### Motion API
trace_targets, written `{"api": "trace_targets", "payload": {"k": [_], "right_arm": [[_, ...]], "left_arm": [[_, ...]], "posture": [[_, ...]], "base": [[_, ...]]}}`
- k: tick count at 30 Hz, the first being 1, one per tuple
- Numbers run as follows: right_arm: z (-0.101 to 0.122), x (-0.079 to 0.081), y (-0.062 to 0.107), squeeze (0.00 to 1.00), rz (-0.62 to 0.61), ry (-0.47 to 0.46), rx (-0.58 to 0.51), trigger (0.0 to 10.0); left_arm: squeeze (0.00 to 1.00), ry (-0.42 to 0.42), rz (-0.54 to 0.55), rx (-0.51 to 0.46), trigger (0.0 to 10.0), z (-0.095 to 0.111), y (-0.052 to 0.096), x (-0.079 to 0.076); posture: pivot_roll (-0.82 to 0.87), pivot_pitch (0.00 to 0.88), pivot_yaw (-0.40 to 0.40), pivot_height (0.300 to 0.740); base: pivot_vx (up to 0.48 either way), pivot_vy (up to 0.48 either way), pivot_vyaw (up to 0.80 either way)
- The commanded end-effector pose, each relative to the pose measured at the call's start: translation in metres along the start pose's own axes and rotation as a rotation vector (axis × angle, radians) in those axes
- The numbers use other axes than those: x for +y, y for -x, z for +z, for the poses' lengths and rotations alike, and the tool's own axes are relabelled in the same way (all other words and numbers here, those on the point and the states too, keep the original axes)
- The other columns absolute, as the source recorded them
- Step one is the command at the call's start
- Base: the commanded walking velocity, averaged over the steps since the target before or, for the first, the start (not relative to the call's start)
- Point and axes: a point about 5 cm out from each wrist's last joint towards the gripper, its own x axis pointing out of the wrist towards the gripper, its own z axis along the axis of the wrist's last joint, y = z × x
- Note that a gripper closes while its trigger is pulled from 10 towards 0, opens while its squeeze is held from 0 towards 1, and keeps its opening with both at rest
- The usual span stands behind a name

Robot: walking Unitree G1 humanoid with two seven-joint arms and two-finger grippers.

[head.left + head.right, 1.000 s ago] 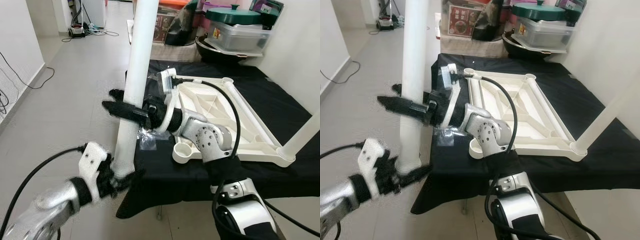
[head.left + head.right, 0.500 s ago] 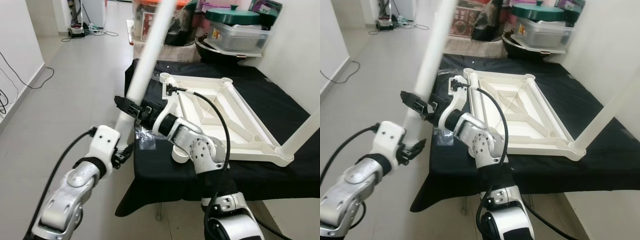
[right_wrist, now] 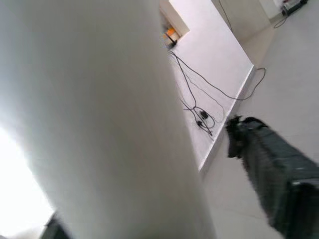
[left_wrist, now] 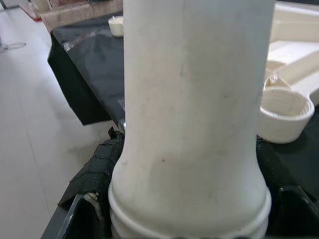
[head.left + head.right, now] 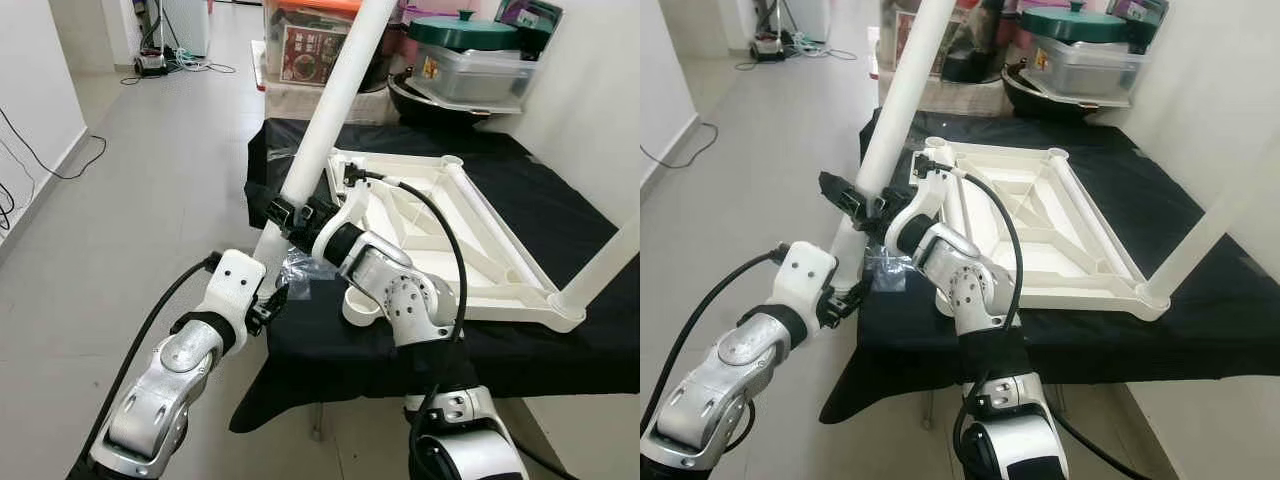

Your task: Building children table

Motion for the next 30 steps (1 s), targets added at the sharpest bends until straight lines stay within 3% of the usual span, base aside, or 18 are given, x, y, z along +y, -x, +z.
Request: {"api": "trace_targets", "payload": {"k": [1, 13, 26, 27, 30], "right_arm": [[-0.023, 0.024, -0.009, 0.0, 0.083, -0.13, -0.038, 0.0], [-0.031, 0.029, 0.0, 0.0, 0.18, -0.11, 0.039, 0.0], [-0.036, 0.024, 0.002, 0.0, 0.17, -0.099, 0.059, 0.0], [-0.035, 0.023, 0.002, 0.0, 0.164, -0.094, 0.056, 0.0], [-0.034, 0.022, 0.001, 0.0, 0.152, -0.088, 0.049, 0.0]], "left_arm": [[0.0, -0.019, -0.085, -0.008, 10.0, -0.001, 0.0, -0.018], [0.0, -0.066, -0.077, 0.013, 10.0, -0.005, 0.002, -0.01], [0.0, -0.08, -0.086, 0.003, 10.0, -0.003, 0.003, -0.01], [1.0, -0.08, -0.084, 0.0, 10.0, -0.003, 0.003, -0.009], [1.0, -0.058, -0.074, -0.019, 10.0, -0.001, 0.004, -0.007]], "posture": [[0.15, 0.0, -0.146, 0.74], [0.15, 0.0, -0.143, 0.74], [0.16, 0.0, -0.143, 0.74], [0.16, 0.0, -0.143, 0.74], [0.16, 0.0, -0.145, 0.74]], "base": [[0.0, 0.0, 0.0], [0.0, 0.0, 0.0], [0.0, 0.0, 0.0], [0.0, 0.0, 0.0], [0.0, 0.0, 0.0]]}}
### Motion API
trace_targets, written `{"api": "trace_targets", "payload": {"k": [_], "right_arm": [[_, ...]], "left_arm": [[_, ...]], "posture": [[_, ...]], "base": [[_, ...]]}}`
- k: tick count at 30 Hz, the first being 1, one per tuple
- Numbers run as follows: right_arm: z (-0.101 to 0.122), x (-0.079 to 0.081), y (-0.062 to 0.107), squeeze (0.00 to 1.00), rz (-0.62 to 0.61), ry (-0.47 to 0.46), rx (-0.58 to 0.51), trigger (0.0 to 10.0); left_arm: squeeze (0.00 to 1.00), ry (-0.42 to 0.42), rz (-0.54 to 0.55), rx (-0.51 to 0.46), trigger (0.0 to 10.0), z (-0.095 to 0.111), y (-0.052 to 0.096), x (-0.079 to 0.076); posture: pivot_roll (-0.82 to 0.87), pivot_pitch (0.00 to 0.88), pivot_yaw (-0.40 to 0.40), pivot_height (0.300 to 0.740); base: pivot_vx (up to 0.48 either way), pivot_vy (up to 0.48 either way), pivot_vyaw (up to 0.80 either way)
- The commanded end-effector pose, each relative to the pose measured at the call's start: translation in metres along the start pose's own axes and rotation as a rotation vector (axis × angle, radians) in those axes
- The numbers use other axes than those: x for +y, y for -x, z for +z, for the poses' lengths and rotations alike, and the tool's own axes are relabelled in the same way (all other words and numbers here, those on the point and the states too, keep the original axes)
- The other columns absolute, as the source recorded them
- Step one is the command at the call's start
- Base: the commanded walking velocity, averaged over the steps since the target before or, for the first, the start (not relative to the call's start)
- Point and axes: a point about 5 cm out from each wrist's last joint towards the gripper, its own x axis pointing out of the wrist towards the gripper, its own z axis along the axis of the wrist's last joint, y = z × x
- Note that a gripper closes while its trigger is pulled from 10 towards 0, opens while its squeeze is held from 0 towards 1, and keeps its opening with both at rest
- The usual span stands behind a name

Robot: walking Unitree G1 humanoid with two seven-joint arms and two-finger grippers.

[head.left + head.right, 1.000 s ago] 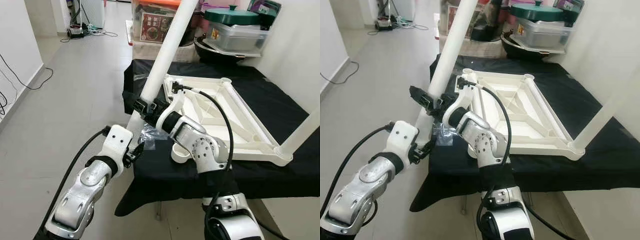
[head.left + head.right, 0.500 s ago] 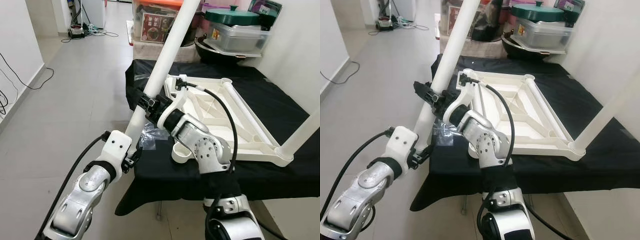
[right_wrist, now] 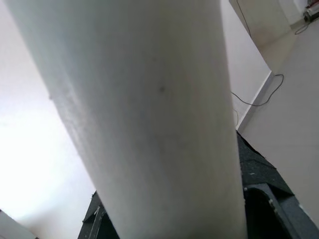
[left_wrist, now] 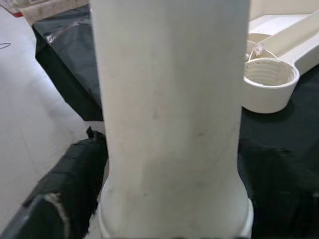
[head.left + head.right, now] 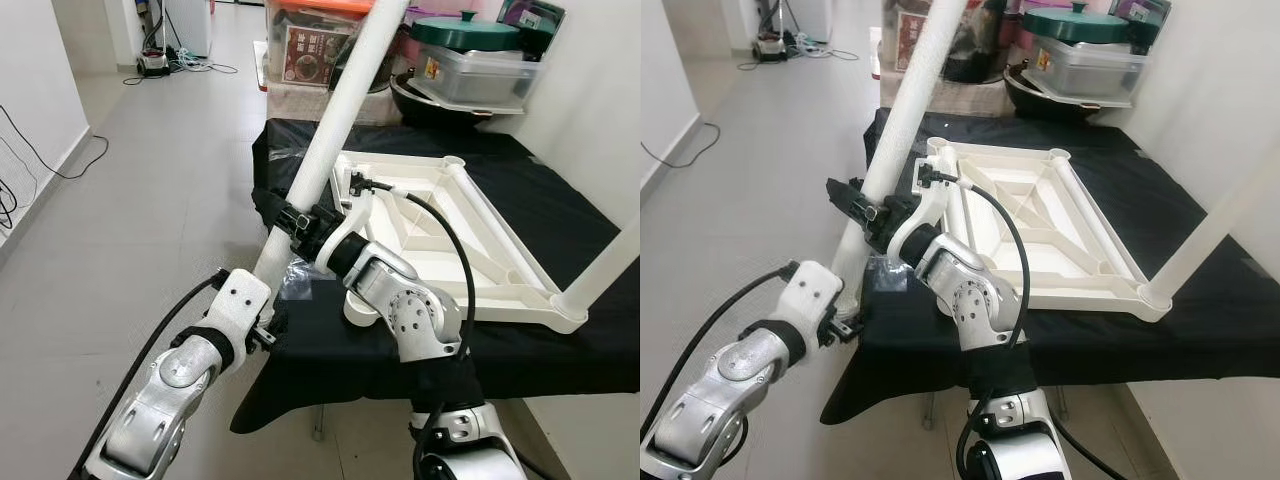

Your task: Building children table

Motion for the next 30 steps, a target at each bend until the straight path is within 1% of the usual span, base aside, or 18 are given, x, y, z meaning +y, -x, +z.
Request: {"api": "trace_targets", "payload": {"k": [1, 3, 5, 8, 9, 11, 12, 15, 16, 18, 19, 20, 21, 23, 25, 26, 27, 30], "right_arm": [[-0.024, 0.016, -0.009, 0.0, 0.081, -0.101, 0.039, 0.0], [-0.023, 0.015, -0.009, 0.0, 0.077, -0.096, 0.036, 0.0], [-0.016, 0.008, -0.007, 0.0, 0.059, -0.068, 0.024, 0.0], [-0.013, 0.004, -0.006, 0.0, 0.049, -0.052, 0.017, 0.0], [-0.005, -0.003, -0.005, 0.0, 0.027, -0.024, 0.004, 0.0], [0.013, -0.02, 0.0, 0.0, -0.031, 0.061, -0.026, 0.0], [0.023, -0.029, 0.003, 0.0, -0.063, 0.104, -0.04, 0.0], [0.029, -0.034, 0.004, 0.0, -0.081, 0.128, -0.048, 0.0], [0.042, -0.045, 0.009, 0.0, -0.121, 0.189, -0.059, 0.0], [0.042, -0.045, 0.009, 0.0, -0.121, 0.189, -0.059, 0.0], [0.057, -0.055, 0.015, 0.0, -0.162, 0.246, -0.071, 0.0], [0.057, -0.055, 0.015, 0.0, -0.162, 0.246, -0.071, 0.0], [0.072, -0.063, 0.021, 0.0, -0.205, 0.305, -0.084, 0.0], [0.098, -0.072, 0.032, 0.0, -0.258, 0.43, -0.104, 0.0], [0.098, -0.072, 0.032, 0.0, -0.258, 0.43, -0.104, 0.0], [0.104, -0.074, 0.035, 0.0, -0.268, 0.469, -0.105, 0.0], [0.104, -0.074, 0.035, 0.0, -0.268, 0.469, -0.105, 0.0], [0.113, -0.08, 0.045, 0.0, -0.33, 0.661, -0.095, 0.0]], "left_arm": [[1.0, -0.002, -0.024, -0.054, 10.0, 0.008, -0.001, -0.005], [1.0, 0.005, -0.013, -0.059, 10.0, 0.009, 0.001, -0.002], [1.0, 0.013, 0.042, -0.07, 10.0, 0.009, 0.008, 0.008], [1.0, 0.016, 0.069, -0.073, 10.0, 0.008, 0.011, 0.013], [1.0, 0.014, 0.115, -0.069, 10.0, 0.008, 0.016, 0.02], [1.0, 0.003, 0.143, -0.048, 10.0, 0.004, 0.025, 0.025], [0.8, 0.004, 0.146, -0.042, 10.0, 0.002, 0.029, 0.026], [0.8, 0.006, 0.144, -0.039, 10.0, 0.0, 0.032, 0.026], [0.0, 0.017, 0.124, -0.035, 10.0, -0.002, 0.036, 0.022], [0.0, 0.017, 0.124, -0.035, 10.0, -0.002, 0.036, 0.022], [0.0, 0.026, 0.099, -0.031, 10.0, -0.005, 0.04, 0.018], [0.0, 0.026, 0.099, -0.031, 10.0, -0.005, 0.04, 0.018], [0.0, 0.036, 0.069, -0.023, 10.0, -0.009, 0.044, 0.012], [0.0, 0.052, 0.043, -0.013, 10.0, -0.014, 0.05, 0.006], [0.0, 0.052, 0.043, -0.013, 10.0, -0.014, 0.05, 0.006], [0.0, 0.057, 0.04, -0.011, 10.0, -0.014, 0.051, 0.005], [0.0, 0.057, 0.04, -0.011, 10.0, -0.014, 0.051, 0.005], [0.0, 0.059, 0.061, -0.001, 10.0, -0.018, 0.055, 0.007]], "posture": [[0.16, 0.0, -0.145, 0.74], [0.16, 0.0, -0.144, 0.74], [0.16, 0.0, -0.145, 0.74], [0.16, 0.0, -0.145, 0.74], [0.16, 0.0, -0.146, 0.74], [0.16, 0.0, -0.149, 0.74], [0.16, 0.0, -0.151, 0.74], [0.16, 0.0, -0.151, 0.74], [0.16, 0.0, -0.153, 0.74], [0.16, 0.0, -0.153, 0.74], [0.15, 0.0, -0.153, 0.74], [0.15, 0.0, -0.153, 0.74], [0.15, 0.0, -0.153, 0.74], [0.15, 0.0, -0.153, 0.74], [0.15, 0.0, -0.153, 0.74], [0.15, 0.0, -0.153, 0.74], [0.15, 0.0, -0.153, 0.74], [0.13, 0.0, -0.153, 0.74]], "base": [[0.0, 0.0, 0.0], [0.0, 0.0, 0.0], [0.0, 0.0, 0.0], [0.0, 0.0, 0.0], [0.0, 0.0, 0.0], [0.0, 0.0, 0.0], [0.0, 0.0, 0.0], [0.0, 0.0, 0.0], [0.0, 0.0, 0.0], [0.0, 0.0, 0.0], [0.0, 0.0, 0.0], [0.0, 0.0, 0.0], [0.0, 0.0, 0.0], [0.0, 0.0, 0.0], [0.0, 0.0, 0.0], [0.0, 0.0, 0.0], [0.0, 0.0, 0.0], [0.0, 0.0, 0.0]]}}
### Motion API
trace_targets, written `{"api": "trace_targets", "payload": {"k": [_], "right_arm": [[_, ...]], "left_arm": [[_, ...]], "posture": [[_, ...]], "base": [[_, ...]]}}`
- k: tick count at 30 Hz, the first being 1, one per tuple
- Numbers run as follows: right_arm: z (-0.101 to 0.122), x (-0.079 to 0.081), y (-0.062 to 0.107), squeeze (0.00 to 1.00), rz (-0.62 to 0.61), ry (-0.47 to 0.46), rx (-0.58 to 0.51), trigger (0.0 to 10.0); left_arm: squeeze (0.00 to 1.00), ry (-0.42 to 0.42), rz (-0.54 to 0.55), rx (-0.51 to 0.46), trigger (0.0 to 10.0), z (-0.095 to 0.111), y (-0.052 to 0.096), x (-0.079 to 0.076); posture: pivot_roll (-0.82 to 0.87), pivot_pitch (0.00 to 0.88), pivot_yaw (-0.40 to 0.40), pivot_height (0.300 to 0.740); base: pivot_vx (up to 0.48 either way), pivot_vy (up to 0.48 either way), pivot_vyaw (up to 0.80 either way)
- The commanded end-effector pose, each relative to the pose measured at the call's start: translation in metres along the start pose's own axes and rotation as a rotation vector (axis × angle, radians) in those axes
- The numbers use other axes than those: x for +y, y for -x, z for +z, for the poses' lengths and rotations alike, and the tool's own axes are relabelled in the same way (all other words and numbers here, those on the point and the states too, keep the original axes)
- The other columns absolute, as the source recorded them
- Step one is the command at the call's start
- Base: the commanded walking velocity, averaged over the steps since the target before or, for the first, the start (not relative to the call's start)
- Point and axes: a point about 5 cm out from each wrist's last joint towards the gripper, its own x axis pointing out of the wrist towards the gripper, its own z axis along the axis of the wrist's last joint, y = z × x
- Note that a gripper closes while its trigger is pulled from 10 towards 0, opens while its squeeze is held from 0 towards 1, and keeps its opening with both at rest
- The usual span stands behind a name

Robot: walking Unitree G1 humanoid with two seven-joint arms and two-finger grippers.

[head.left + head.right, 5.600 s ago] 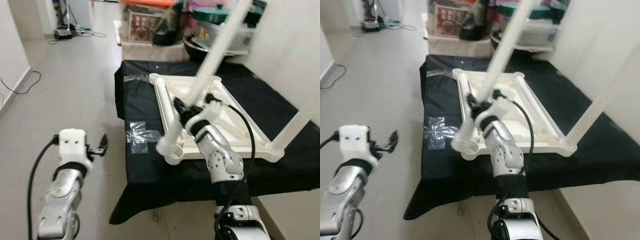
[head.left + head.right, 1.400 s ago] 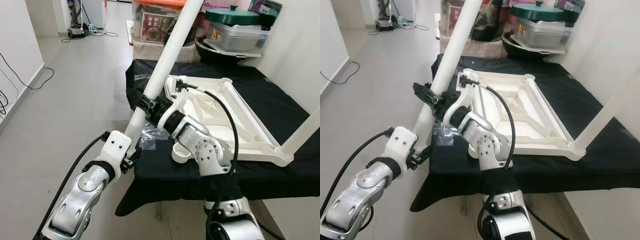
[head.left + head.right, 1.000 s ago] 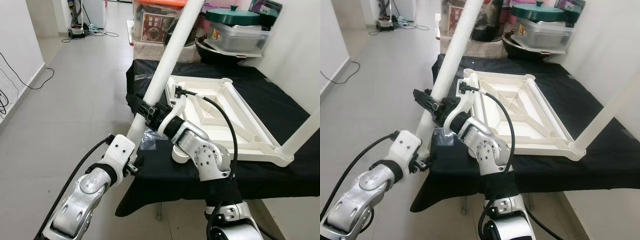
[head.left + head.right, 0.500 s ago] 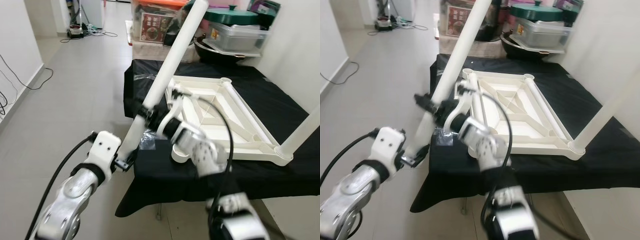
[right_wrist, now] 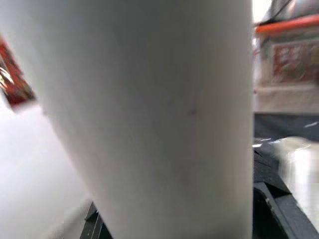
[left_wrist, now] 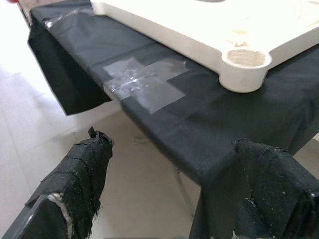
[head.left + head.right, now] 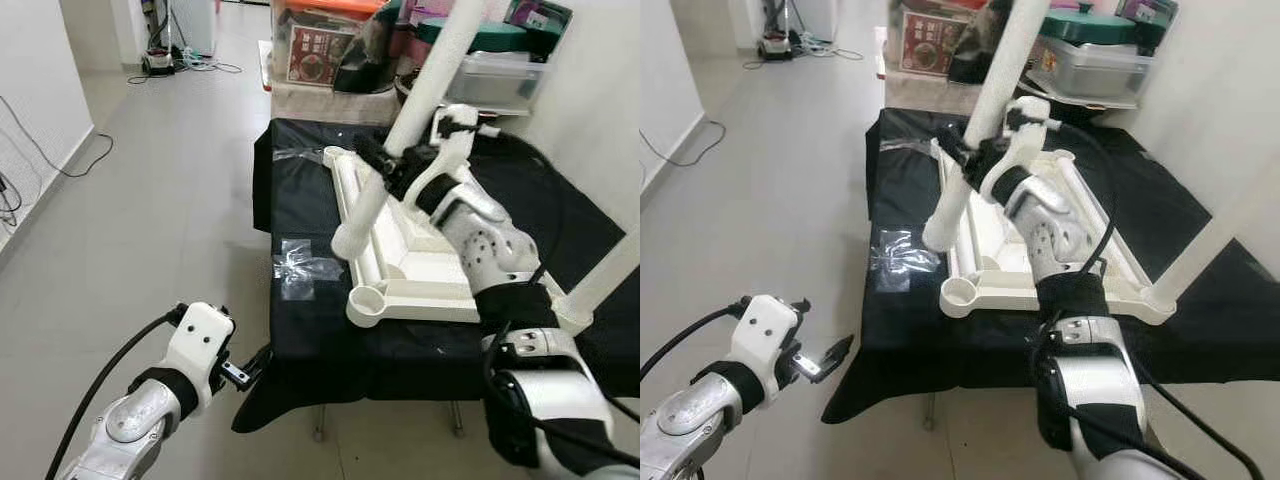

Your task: Building children table

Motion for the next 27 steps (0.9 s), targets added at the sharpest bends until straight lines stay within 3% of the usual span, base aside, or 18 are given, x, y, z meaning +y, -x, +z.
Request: {"api": "trace_targets", "payload": {"k": [1, 5, 20, 27], "right_arm": [[0.001, -0.003, 0.001, 0.0, -0.01, 0.06, -0.008, 0.0], [-0.011, 0.004, 0.008, 0.0, 0.048, 0.134, 0.018, 0.0], [-0.047, 0.026, 0.028, 0.0, 0.256, 0.219, 0.117, 0.0], [-0.053, 0.028, 0.034, 0.0, 0.306, 0.254, 0.134, 0.0]], "left_arm": [[0.0, -0.005, -0.003, 0.006, 10.0, -0.001, 0.003, 0.001], [0.0, -0.003, 0.017, 0.007, 10.0, -0.003, 0.004, 0.003], [0.0, -0.002, 0.057, -0.006, 10.0, -0.001, 0.009, 0.013], [0.0, -0.001, 0.068, -0.009, 10.0, -0.002, 0.01, 0.014]], "posture": [[0.13, 0.0, -0.153, 0.74], [0.14, 0.0, -0.152, 0.74], [0.13, 0.0, -0.157, 0.74], [0.13, 0.0, -0.156, 0.74]], "base": [[0.0, 0.0, 0.0], [0.0, 0.0, 0.0], [0.0, 0.0, 0.0], [0.0, 0.0, 0.0]]}}
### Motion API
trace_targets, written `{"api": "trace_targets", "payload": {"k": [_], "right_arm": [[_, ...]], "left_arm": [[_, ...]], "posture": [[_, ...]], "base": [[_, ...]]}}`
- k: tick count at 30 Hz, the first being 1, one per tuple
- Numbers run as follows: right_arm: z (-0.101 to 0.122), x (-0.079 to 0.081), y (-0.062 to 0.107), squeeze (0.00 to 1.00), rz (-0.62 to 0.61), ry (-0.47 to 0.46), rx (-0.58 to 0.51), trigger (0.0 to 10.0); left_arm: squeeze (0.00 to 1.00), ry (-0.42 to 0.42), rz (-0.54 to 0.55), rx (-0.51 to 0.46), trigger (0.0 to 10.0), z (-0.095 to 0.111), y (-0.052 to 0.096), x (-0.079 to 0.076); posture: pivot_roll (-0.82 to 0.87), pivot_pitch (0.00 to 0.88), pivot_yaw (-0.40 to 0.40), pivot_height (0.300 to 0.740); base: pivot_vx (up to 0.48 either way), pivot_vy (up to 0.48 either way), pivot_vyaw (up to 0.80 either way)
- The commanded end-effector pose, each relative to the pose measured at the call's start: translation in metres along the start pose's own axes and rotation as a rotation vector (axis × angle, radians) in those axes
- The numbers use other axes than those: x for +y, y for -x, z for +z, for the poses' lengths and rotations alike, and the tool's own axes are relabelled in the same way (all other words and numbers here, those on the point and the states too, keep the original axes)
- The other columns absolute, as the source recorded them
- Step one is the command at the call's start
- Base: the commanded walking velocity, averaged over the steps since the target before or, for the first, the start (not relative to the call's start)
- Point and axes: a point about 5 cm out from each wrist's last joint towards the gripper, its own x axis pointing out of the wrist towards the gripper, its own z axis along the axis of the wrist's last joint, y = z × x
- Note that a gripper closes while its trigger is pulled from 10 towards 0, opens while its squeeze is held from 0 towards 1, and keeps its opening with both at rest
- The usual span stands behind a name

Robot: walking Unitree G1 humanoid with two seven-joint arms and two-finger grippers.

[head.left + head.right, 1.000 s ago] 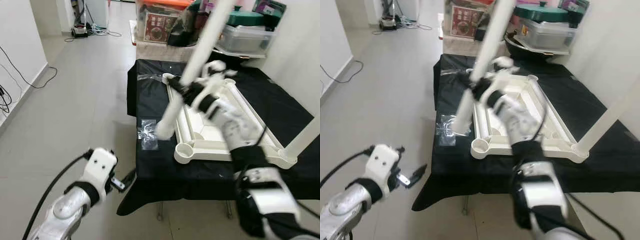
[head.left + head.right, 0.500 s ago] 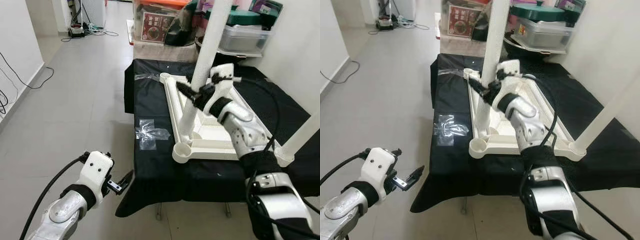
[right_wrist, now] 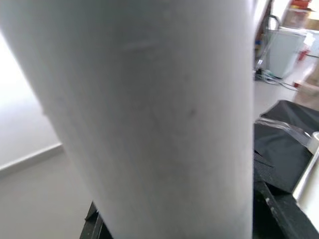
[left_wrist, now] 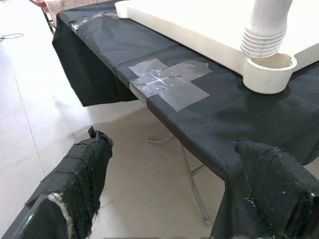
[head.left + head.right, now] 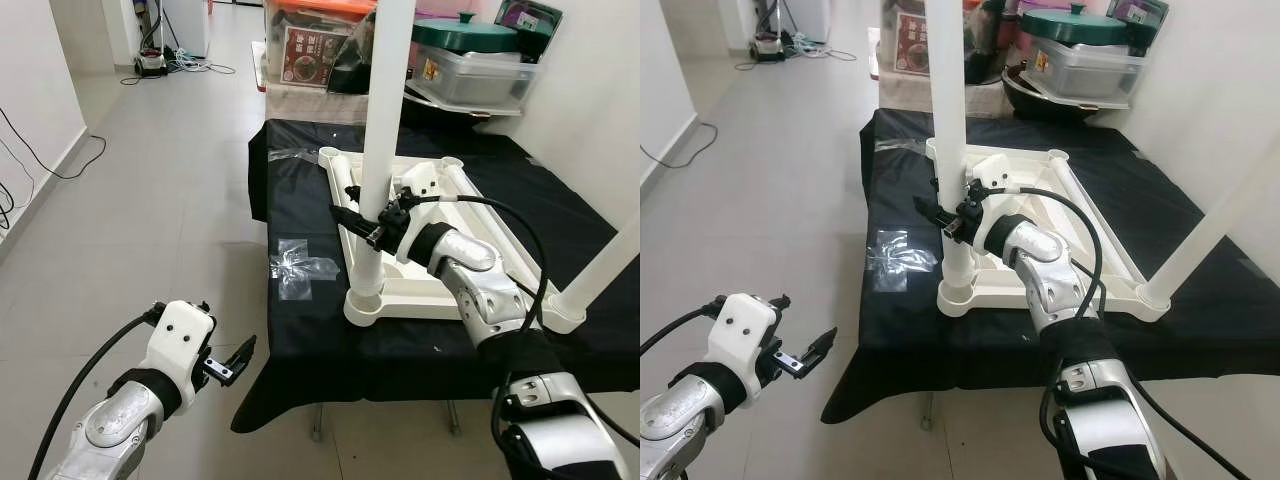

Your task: Building children table

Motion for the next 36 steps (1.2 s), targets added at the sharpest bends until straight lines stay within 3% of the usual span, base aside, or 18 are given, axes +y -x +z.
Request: {"api": "trace_targets", "payload": {"k": [1, 26, 36], "right_arm": [[-0.007, 0.003, 0.005, 0.0, 0.029, 0.023, 0.031, 0.0], [-0.019, 0.032, 0.016, 0.0, 0.089, -0.062, 0.034, 0.0], [-0.028, 0.033, 0.017, 0.0, 0.048, -0.183, 0.047, 0.0]], "left_arm": [[0.0, 0.001, -0.002, -0.003, 10.0, 0.0, 0.002, 0.0], [0.0, 0.011, 0.032, -0.027, 10.0, 0.006, 0.001, 0.006], [0.0, 0.03, 0.063, -0.034, 10.0, 0.006, 0.005, 0.01]], "posture": [[0.13, 0.0, -0.156, 0.74], [0.12, 0.0, -0.154, 0.74], [0.13, 0.0, -0.161, 0.74]], "base": [[0.0, 0.0, 0.0], [0.0, 0.0, 0.0], [0.0, 0.0, 0.0]]}}
